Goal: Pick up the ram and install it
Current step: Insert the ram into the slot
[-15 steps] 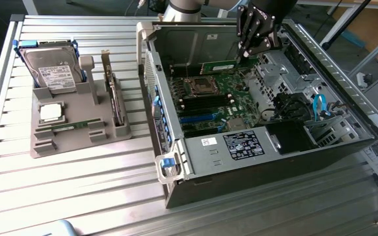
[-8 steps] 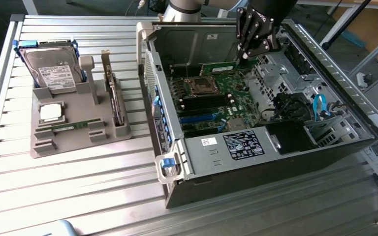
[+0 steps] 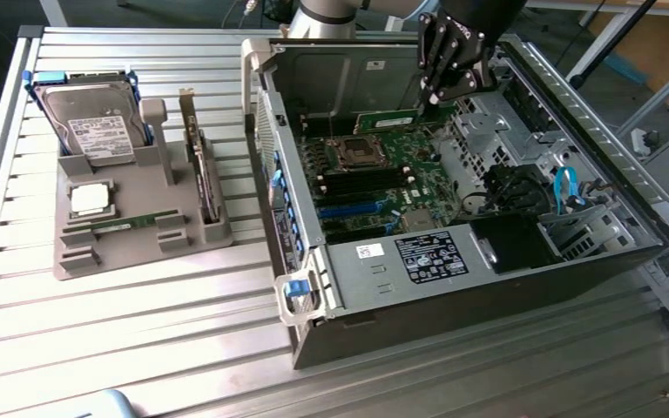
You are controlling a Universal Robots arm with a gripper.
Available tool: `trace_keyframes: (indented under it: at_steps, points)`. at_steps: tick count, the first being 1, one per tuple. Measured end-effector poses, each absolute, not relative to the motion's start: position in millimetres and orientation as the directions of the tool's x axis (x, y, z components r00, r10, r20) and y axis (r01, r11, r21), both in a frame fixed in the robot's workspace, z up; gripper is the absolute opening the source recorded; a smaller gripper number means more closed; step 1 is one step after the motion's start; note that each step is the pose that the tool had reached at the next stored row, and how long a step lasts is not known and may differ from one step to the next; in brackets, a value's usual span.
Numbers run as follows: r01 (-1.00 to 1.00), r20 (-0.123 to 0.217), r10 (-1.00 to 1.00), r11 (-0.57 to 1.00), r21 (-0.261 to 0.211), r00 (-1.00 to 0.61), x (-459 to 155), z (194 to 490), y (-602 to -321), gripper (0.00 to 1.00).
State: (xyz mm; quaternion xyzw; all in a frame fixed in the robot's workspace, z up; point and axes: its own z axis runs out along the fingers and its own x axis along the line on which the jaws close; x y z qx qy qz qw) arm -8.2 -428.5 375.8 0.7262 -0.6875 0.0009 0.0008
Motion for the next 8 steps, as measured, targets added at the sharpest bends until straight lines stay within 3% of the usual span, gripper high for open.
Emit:
trace_keyframes:
  at_steps: [8]
  points:
    - [-0.999, 0.002, -0.999, -0.053, 0.000, 0.053, -8.1, 372.1, -428.5, 0.12]
